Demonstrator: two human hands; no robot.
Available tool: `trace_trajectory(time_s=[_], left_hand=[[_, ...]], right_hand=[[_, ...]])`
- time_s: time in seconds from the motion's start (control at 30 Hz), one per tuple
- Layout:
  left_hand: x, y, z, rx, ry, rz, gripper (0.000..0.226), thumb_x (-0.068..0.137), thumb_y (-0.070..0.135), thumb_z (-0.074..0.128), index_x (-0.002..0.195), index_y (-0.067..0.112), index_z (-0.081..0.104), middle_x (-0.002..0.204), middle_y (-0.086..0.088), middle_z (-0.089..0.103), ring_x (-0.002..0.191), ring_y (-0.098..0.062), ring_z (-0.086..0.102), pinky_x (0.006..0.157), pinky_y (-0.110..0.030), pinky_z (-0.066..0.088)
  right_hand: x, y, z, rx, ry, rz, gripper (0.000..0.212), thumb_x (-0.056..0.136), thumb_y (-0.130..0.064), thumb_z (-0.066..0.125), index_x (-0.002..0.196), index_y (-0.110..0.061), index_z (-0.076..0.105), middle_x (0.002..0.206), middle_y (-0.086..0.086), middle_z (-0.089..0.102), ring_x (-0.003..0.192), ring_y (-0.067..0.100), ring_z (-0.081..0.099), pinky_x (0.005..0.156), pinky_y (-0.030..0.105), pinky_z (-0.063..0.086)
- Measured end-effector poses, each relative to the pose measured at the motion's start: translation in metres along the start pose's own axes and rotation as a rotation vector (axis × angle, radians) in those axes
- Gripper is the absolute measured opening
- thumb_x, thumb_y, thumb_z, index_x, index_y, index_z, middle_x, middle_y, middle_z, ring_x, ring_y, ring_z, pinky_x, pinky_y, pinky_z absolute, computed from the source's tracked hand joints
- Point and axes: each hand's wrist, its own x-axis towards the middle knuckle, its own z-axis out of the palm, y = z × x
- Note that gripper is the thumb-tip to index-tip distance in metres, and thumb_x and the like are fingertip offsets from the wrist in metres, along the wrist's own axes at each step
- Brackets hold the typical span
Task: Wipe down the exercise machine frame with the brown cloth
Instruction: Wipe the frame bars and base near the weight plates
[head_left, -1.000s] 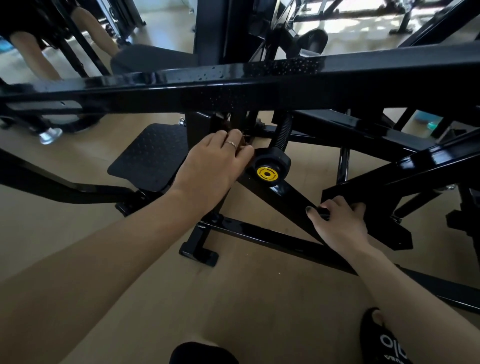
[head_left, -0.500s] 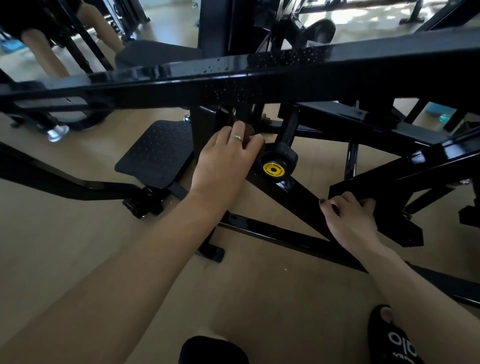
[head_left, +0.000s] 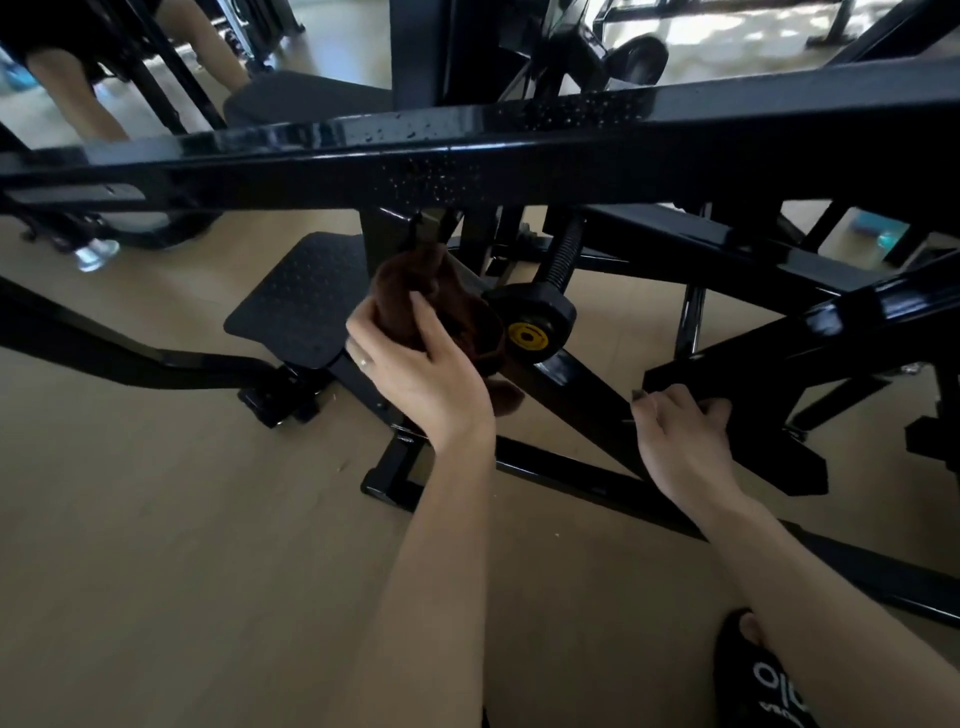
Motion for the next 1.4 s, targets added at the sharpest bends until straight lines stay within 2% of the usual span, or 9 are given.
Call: trace_trajectory(time_s=[0.33,0.43,0.57,0.7,0.83,0.93,1.07,1.2,1.4], left_hand=[[-0.081,-0.051,0.029,-0.01,-0.121,-0.442,0.02,0.106,0.025,0.053,0.122,0.021,0.042,0.126,-0.006,0.056,0.111,-0.021,0.059,0.093,-0.035,0.05],[-0.115,-0.068,0.021,0.054,-0.313,-0.552,0.017,0.106,0.03,0.051,0.106,0.029,0.034,0.114,-0.003,0.056,0.099,-0.02,0.058,0.087,-0.038,0.049],[-0.11,-0.082,-0.012,0.155,-0.624,-0.493,0.016,0.105,0.032,0.053,0.099,0.034,0.038,0.111,0.001,0.058,0.101,-0.019,0.063,0.088,-0.048,0.057],[-0.036,-0.058,-0.015,0.047,-0.259,-0.385,0.015,0.105,0.026,0.053,0.113,0.031,0.042,0.121,-0.005,0.062,0.11,-0.023,0.063,0.098,-0.05,0.054],[0.011,-0.025,0.015,-0.108,-0.007,-0.215,0.02,0.105,0.024,0.053,0.121,0.013,0.047,0.117,-0.009,0.053,0.094,-0.012,0.061,0.073,-0.013,0.052],[-0.017,-0.024,0.028,-0.05,-0.028,-0.223,0.022,0.105,0.02,0.055,0.122,0.008,0.047,0.121,-0.01,0.045,0.093,-0.012,0.056,0.071,-0.009,0.048],[-0.067,-0.047,0.028,-0.004,-0.161,-0.318,0.026,0.104,0.022,0.056,0.125,0.009,0.046,0.125,-0.008,0.046,0.107,-0.021,0.055,0.086,-0.025,0.048],[-0.111,-0.058,0.031,0.054,-0.229,-0.359,0.023,0.105,0.022,0.055,0.12,0.008,0.045,0.12,-0.005,0.044,0.094,-0.002,0.048,0.079,-0.01,0.038],[-0.119,-0.053,0.023,0.051,-0.257,-0.437,0.014,0.106,0.027,0.052,0.108,0.016,0.043,0.117,-0.007,0.05,0.098,-0.016,0.054,0.088,-0.038,0.05]], right_hand=[[0.002,-0.002,0.003,-0.036,0.022,0.025,0.043,0.067,0.02,0.077,0.108,0.014,0.065,0.084,0.026,0.065,0.085,0.043,0.064,0.075,0.061,0.048],[0.003,0.002,0.013,-0.096,-0.006,0.026,0.023,0.099,-0.001,0.051,0.119,0.004,0.062,0.108,0.022,0.064,0.11,0.038,0.056,0.096,0.054,0.036],[0.006,0.007,0.012,-0.044,-0.019,0.032,0.037,0.108,-0.014,0.032,0.121,0.001,0.063,0.126,0.02,0.058,0.121,0.034,0.047,0.102,0.045,0.027],[0.003,-0.002,0.0,-0.002,-0.15,0.047,0.042,0.089,0.012,0.059,0.131,0.015,0.055,0.115,0.033,0.062,0.117,0.046,0.055,0.096,0.063,0.037],[0.003,-0.005,0.006,-0.006,-0.079,0.109,0.046,0.067,0.017,0.078,0.11,0.016,0.063,0.089,0.031,0.065,0.091,0.046,0.064,0.079,0.066,0.047],[0.004,-0.005,0.009,0.044,-0.069,0.163,0.044,0.063,0.015,0.08,0.104,0.014,0.065,0.084,0.028,0.064,0.088,0.044,0.063,0.077,0.062,0.048],[0.007,-0.001,0.01,0.147,-0.111,0.155,0.033,0.08,0.011,0.074,0.112,0.011,0.065,0.099,0.028,0.067,0.103,0.042,0.062,0.089,0.061,0.043],[0.01,0.006,0.007,0.38,-0.078,0.178,0.04,0.103,-0.024,0.025,0.113,-0.019,0.064,0.117,0.003,0.055,0.121,0.037,0.042,0.103,0.051,0.027],[-0.004,0.008,-0.005,0.765,-0.079,0.236,0.046,0.094,-0.045,0.022,0.111,-0.03,0.063,0.106,-0.021,0.038,0.123,0.029,0.036,0.102,0.044,0.034]])
